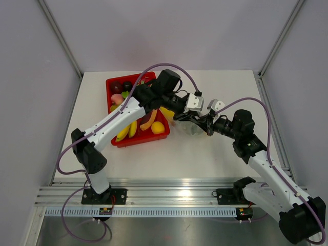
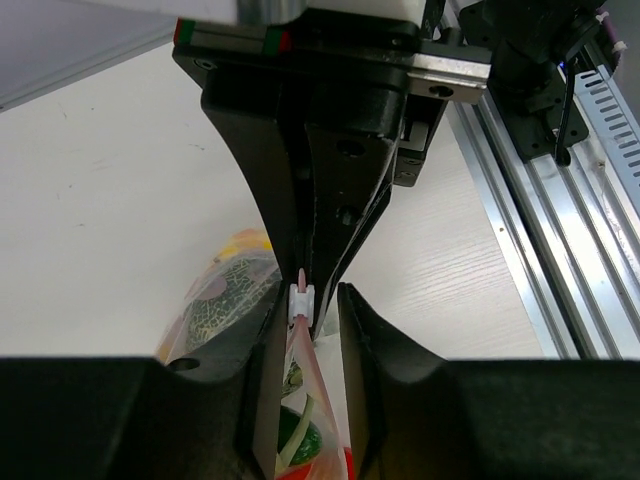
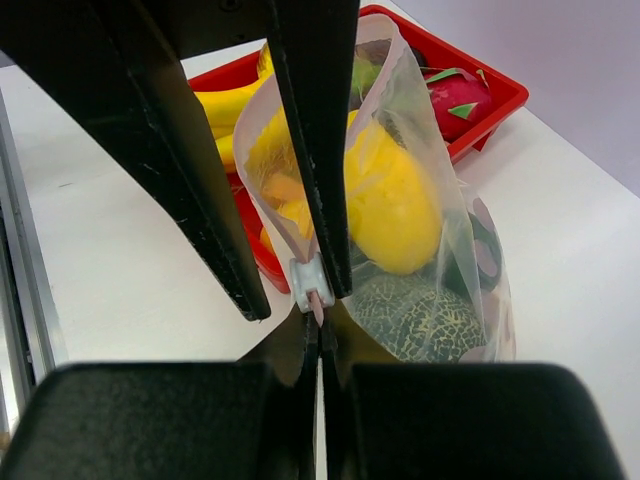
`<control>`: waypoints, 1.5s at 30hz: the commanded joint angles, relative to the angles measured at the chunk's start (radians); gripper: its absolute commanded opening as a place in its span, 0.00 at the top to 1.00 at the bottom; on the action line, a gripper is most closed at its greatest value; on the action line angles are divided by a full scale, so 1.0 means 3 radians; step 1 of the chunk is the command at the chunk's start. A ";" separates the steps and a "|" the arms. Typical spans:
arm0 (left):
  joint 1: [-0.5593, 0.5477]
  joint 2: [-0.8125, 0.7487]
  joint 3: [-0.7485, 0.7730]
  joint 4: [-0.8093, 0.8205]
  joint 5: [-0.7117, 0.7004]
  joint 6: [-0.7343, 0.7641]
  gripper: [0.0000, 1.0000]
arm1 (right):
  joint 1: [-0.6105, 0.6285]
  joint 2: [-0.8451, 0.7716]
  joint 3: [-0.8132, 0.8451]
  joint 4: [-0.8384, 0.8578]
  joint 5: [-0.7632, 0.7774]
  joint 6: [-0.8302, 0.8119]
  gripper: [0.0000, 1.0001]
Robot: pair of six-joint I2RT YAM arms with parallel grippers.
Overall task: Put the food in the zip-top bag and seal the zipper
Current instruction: Zip the zipper food storage bag at the center of the board.
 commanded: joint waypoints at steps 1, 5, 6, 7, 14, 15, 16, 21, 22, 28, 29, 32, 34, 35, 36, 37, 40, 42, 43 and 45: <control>-0.0027 0.0030 0.0148 0.0005 0.0158 -0.0036 0.72 | -0.0044 -0.0008 0.0133 0.0151 0.0021 -0.0016 1.00; -0.0027 0.0051 0.0154 0.0031 0.0133 -0.0082 0.71 | -0.0054 -0.0023 0.0138 0.0146 0.0037 -0.0016 1.00; -0.0027 0.0061 0.0154 0.0041 0.0128 -0.0092 0.68 | -0.0049 -0.0028 0.0143 0.0141 0.0037 -0.0011 1.00; -0.0027 0.0066 0.0154 0.0047 0.0122 -0.0097 0.68 | -0.0059 -0.0039 0.0143 0.0141 0.0037 -0.0016 1.00; -0.0027 0.0102 0.0143 0.0098 0.0020 -0.0220 0.86 | -0.0069 -0.0069 0.0158 0.0135 0.0083 -0.0006 1.00; -0.0027 0.0097 0.0133 0.0103 0.0025 -0.0225 0.89 | -0.0069 -0.0069 0.0158 0.0135 0.0093 -0.0001 1.00; -0.0027 0.0102 0.0133 0.0103 0.0015 -0.0225 0.99 | -0.0080 -0.0069 0.0158 0.0141 0.0113 0.0014 1.00; -0.0021 0.0056 0.0057 0.0123 -0.0153 -0.0225 1.00 | -0.0080 -0.0187 0.0066 0.0258 0.0634 0.0096 1.00; -0.0016 0.0021 -0.0019 0.0138 -0.0194 -0.0220 1.00 | -0.0080 -0.0212 0.0046 0.0283 0.0853 0.0096 1.00; 0.0152 -0.0016 -0.0189 0.0221 -0.0231 -0.0368 1.00 | -0.0095 -0.0458 -0.0179 0.0519 0.1386 0.0163 1.00; 0.0178 -0.0016 -0.0194 0.0215 -0.0205 -0.0383 1.00 | -0.0105 -0.0509 -0.0215 0.0575 0.1463 0.0173 1.00; 0.0260 -0.0056 -0.0240 0.0205 -0.0230 -0.0424 1.00 | -0.0115 -0.0555 -0.0236 0.0616 0.1529 0.0188 1.00; 0.0331 -0.0082 -0.0286 0.0220 -0.0266 -0.0445 1.00 | -0.0120 -0.0570 -0.0246 0.0631 0.1570 0.0193 1.00; 0.0352 -0.0107 -0.0322 0.0231 -0.0312 -0.0450 1.00 | -0.0115 -0.0601 -0.0251 0.0631 0.1616 0.0193 1.00; 0.0408 -0.0158 -0.0388 0.0251 -0.0348 -0.0460 1.00 | -0.0120 -0.0611 -0.0256 0.0631 0.1647 0.0193 1.00; 0.0433 -0.0184 -0.0414 0.0256 -0.0409 -0.0506 1.00 | -0.0121 -0.0616 -0.0246 0.0581 0.1698 0.0193 1.00; 0.0556 -0.0312 -0.0597 0.0307 -0.0634 -0.0623 1.00 | -0.0156 -0.0555 -0.0169 0.0412 0.1964 0.0168 1.00; 0.0658 -0.0399 -0.0806 0.0419 -0.0680 -0.0685 1.00 | -0.0172 -0.0545 -0.0179 0.0412 0.2107 0.0193 1.00; 0.0684 -0.0485 -0.0879 0.0465 -0.0691 -0.0731 1.00 | -0.0212 -0.0555 -0.0195 0.0427 0.2108 0.0209 1.00; 0.0755 -0.0578 -0.1022 0.0583 -0.0757 -0.0772 1.00 | -0.0243 -0.0565 -0.0200 0.0432 0.2108 0.0239 1.00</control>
